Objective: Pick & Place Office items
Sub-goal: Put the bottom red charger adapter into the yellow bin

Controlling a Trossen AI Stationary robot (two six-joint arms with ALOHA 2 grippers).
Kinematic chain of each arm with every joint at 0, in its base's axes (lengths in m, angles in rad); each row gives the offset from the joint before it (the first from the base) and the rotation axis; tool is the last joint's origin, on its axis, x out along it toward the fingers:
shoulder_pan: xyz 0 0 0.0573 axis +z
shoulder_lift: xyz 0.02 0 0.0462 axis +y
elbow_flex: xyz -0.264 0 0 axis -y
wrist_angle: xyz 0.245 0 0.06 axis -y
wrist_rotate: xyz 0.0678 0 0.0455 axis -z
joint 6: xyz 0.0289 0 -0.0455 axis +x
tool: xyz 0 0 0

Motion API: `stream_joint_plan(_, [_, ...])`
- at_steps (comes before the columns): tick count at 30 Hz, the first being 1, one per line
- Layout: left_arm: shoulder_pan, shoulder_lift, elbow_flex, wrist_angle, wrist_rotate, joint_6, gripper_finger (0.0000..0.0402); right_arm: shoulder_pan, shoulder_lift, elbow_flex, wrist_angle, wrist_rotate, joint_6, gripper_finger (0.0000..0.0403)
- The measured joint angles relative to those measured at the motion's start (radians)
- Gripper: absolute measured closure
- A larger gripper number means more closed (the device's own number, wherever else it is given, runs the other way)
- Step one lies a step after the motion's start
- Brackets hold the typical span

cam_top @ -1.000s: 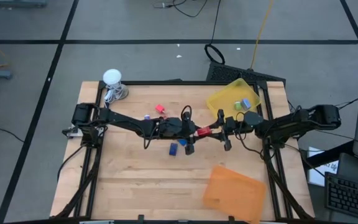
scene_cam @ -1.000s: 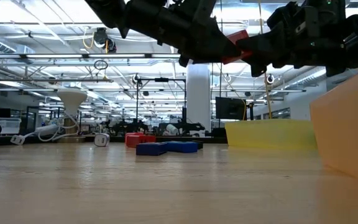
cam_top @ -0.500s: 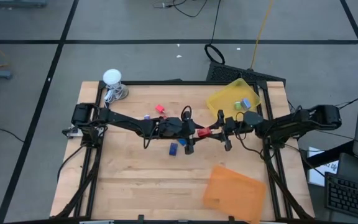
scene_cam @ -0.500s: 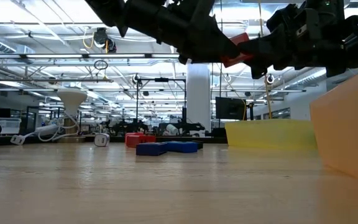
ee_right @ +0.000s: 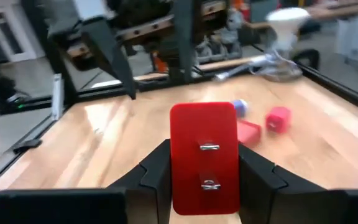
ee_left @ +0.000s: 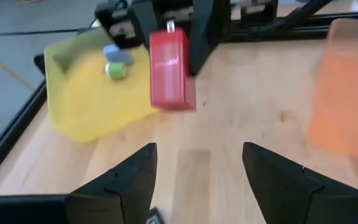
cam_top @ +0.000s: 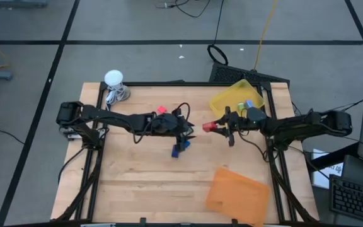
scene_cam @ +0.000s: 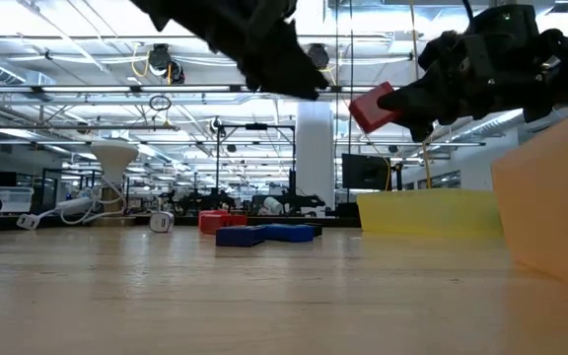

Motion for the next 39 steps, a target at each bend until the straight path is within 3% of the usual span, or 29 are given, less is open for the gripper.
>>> stream_joint_plan(5, [0.053,-0.022,-0.121,0.130,-0.017,-0.027,0.0185,-0.068,-0.067,0.001,-0.127,0.042,0.040,0.0288])
stream_joint_plan(13, [0.149,-0.022,-0.229,0.228,-0.027,-0.134,0.0220,-0.148,-0.117,0.001,-0.371,0.320,0.026,0.0289])
stream_joint_plan(17, [0.171,-0.021,-0.243,0.222,-0.027,-0.196,0.0235,-0.181,-0.113,0.001,-0.435,0.401,0.018,0.0287])
stream_joint_plan(29, [0.172,-0.021,-0.243,0.219,-0.015,-0.204,0.0267,-0.231,-0.112,0.001,-0.494,0.446,0.025,0.0288])
stream_joint_plan(32, [0.172,-0.021,-0.243,0.217,-0.015,-0.204,0.0270,-0.243,-0.112,0.001,-0.554,0.500,0.030,0.0288])
stream_joint_plan(39, [0.172,-0.021,-0.243,0.217,-0.015,-0.202,0.0270,-0.271,-0.112,0.001,-0.615,0.498,0.053,0.0281])
